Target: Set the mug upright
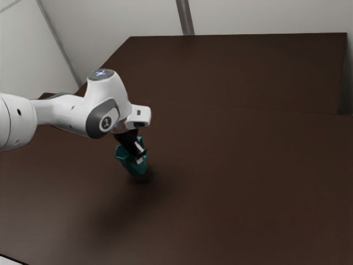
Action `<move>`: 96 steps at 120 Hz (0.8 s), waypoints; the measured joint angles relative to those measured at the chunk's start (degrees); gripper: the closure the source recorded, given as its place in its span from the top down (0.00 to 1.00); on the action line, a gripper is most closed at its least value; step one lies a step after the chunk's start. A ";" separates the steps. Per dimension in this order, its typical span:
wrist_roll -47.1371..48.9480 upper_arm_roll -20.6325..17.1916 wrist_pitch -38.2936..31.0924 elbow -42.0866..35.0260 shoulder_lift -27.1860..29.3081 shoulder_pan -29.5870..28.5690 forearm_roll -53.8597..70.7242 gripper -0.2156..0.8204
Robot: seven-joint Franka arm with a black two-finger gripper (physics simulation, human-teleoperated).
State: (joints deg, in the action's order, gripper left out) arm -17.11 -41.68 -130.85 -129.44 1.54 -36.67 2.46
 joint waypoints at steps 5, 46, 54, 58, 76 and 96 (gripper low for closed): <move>0.68 -0.26 -0.36 -0.35 -0.03 -0.55 0.55 0.04; 4.03 -1.31 -1.98 -1.33 -0.76 -0.53 2.80 0.43; 4.35 -1.56 -2.06 -1.30 -0.33 -0.39 2.84 0.53; 4.49 -1.86 -2.02 -1.29 0.10 -0.49 2.85 0.57; 5.06 -2.68 -0.77 -0.63 2.71 0.04 2.48 0.68; 5.47 -2.14 4.87 6.49 3.12 -0.69 -1.50 0.74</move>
State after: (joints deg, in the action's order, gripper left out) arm -11.63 -43.82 -125.98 -122.95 4.66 -37.36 0.96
